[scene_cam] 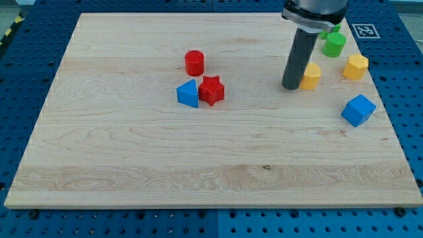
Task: Move the yellow heart above the blue cube
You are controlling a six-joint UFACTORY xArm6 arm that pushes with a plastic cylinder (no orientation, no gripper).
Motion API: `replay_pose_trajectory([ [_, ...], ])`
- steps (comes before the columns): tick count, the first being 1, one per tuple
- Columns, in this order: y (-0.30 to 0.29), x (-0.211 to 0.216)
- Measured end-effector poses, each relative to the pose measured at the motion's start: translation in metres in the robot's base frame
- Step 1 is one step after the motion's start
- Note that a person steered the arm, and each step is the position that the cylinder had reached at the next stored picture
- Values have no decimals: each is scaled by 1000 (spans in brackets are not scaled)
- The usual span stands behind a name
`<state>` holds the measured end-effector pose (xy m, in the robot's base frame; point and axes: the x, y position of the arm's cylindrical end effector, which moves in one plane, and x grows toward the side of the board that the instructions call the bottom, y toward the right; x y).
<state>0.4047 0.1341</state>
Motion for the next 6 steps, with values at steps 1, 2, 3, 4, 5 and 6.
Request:
replay_pose_trajectory([
  [1,-9,-18],
  [2,24,-27],
  [3,39,-25],
  [4,41,-23],
  [5,38,-20],
  [6,24,-10],
])
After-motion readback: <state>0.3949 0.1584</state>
